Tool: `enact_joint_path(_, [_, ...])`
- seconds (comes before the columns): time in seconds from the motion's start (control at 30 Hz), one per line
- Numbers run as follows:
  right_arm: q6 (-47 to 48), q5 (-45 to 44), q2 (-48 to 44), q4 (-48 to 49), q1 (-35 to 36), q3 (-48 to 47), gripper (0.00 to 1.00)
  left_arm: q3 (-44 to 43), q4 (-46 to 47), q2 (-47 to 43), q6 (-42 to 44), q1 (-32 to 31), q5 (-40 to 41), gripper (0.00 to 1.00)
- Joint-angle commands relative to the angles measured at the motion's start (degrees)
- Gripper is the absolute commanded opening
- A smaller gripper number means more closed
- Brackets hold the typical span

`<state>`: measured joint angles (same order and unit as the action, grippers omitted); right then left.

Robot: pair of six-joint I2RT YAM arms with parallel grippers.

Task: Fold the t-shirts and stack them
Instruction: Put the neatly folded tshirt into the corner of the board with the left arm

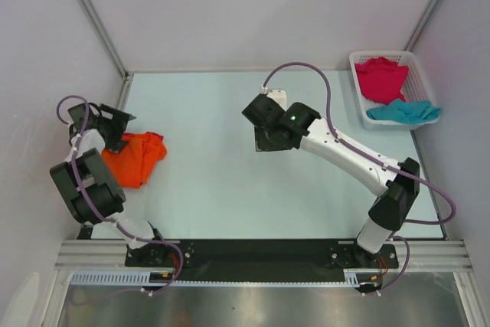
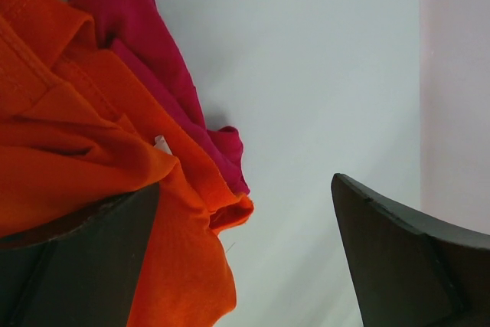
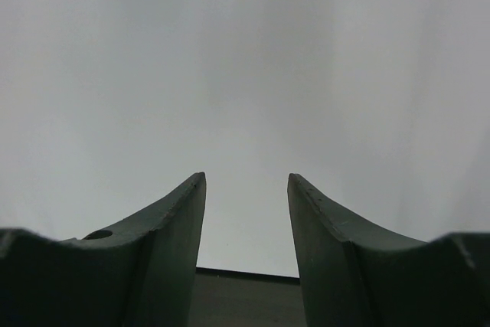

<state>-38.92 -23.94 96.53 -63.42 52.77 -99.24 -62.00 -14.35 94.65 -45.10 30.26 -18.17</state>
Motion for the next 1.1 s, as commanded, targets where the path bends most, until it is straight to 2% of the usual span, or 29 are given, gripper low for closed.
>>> enact_joint_path(0.0, [1.30, 0.04, -0.64, -0.13, -0.57, -1.84, 0.53, -4.44, -0.32, 2.29, -1.30, -2.04, 5.15, 0.99])
enact_joint_path(0.17, [1.12, 0.83, -3.19, 1.98, -1.01, 2.38, 0.52, -8.75, -2.44, 1.77, -0.25, -7.05, 11.03, 1.00])
enact_joint_path(0.33, [0.68, 1.18, -6.61, 4.78, -1.01, 7.30, 0.53, -10.77, 1.59, -10.06, 6.06, -15.64, 17.73, 0.99])
enact_joint_path(0.47, [0.07, 2.14, -9.78, 9.36, -1.18, 15.37, 0.54, -11.65, 3.19, -18.43, 12.74, -23.04, 11.51, 1.00])
enact_joint_path(0.5, [-0.02, 2.58, -10.57, 11.28, -1.18, 16.52, 0.54, -11.39, 3.01, -21.32, 15.98, -27.14, 8.28, 0.99])
enact_joint_path(0.57, [-0.02, 3.29, -11.19, 13.40, -0.83, 18.55, 0.54, -10.78, 0.83, -23.97, 19.25, -32.08, 6.49, 1.00])
enact_joint_path(0.6, [0.24, 3.29, -11.80, 15.32, -0.66, 19.86, 0.54, -10.34, -0.49, -25.73, 22.74, -36.72, 6.75, 1.00])
enact_joint_path(0.67, [0.86, 2.94, -12.24, 16.48, -0.57, 20.49, 0.55, -10.08, -6.11, -26.71, 24.97, -40.18, 6.49, 0.99])
enact_joint_path(0.77, [1.91, 2.06, -13.38, 17.89, -0.65, 20.58, 0.57, -6.22, -10.87, -29.16, 25.15, -42.91, 4.28, 1.00])
enact_joint_path(0.8, [1.65, 1.71, -13.82, 18.59, -0.65, 20.93, 0.57, -2.38, -11.66, -32.57, 24.02, -44.57, 6.20, 0.99])
enact_joint_path(0.83, [1.56, 1.71, -15.04, 19.20, -0.74, 22.24, 0.57, 0.01, -12.01, -34.95, 23.40, -45.63, 12.05, 1.00])
enact_joint_path(0.93, [-0.88, 2.59, -18.47, 22.02, -0.65, 26.53, 0.57, 8.89, -7.65, -43.22, 20.76, -47.49, 14.31, 1.00])
enact_joint_path(1.03, [-2.73, 3.29, -21.38, 25.71, -0.74, 30.67, 0.59, 7.52, -9.89, -42.37, 23.73, -49.76, 12.20, 1.00])
enact_joint_path(1.07, [-3.35, 3.29, -22.25, 26.06, -0.92, 31.99, 0.59, 6.03, -11.39, -41.05, 27.75, -51.08, 12.98, 1.00])
